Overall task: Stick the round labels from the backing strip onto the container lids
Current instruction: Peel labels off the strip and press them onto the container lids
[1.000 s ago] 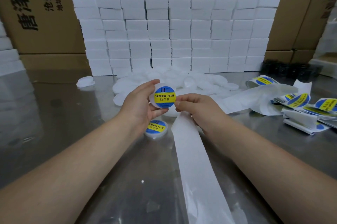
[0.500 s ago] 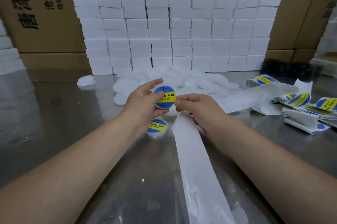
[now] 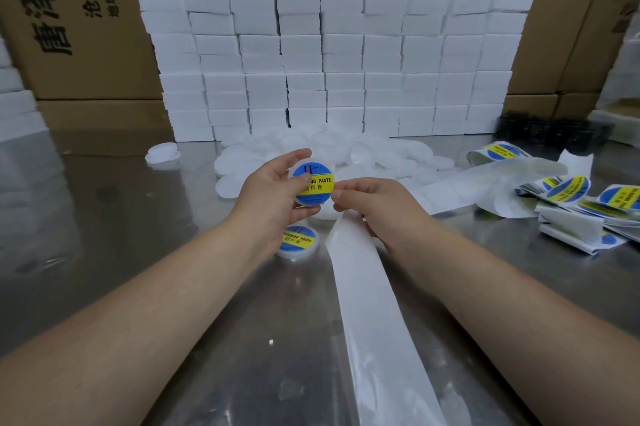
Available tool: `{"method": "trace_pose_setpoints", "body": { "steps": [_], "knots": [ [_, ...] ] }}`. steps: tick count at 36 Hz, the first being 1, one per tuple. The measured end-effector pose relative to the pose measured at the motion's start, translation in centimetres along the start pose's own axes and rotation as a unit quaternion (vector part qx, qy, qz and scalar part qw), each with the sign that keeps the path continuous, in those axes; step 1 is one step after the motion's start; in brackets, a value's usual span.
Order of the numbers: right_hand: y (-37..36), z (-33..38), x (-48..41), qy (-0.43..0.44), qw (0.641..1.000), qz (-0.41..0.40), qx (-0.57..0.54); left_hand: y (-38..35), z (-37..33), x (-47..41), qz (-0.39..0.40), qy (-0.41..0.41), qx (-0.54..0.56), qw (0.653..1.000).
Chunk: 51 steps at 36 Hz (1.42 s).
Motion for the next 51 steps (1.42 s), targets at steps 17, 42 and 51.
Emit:
{"method": "trace_pose_setpoints", "body": {
  "steps": [17,42,51],
  "knots": [
    [0.8,-0.2,-0.5,0.018,0.998,-0.049,0.025,0.9,-0.8,-0.4,-0.097,-0.076,-0.094,0.988],
    [1.5,-0.2,-0.8,0.055,0.984,-0.111,0.127,0.9,-0.1,-1.0,-0.089,-0.104,-0.332,0.933],
    [1.7,-0.3,-0.9,0.049,0.986,-0.110,0.114,1.4,1.4,-1.8,-0.012,-0.006,-0.578,0.816]
  ]
}}
Point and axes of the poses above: each hand's wrist, its own x-axis away from the middle knuckle, its own y-axis out of the back of the hand, z = x × y, the point moved 5 cm from there along -x, towards the middle knuckle, and after that the axes turned 7 degrees about -x, right-handed, at the moved point
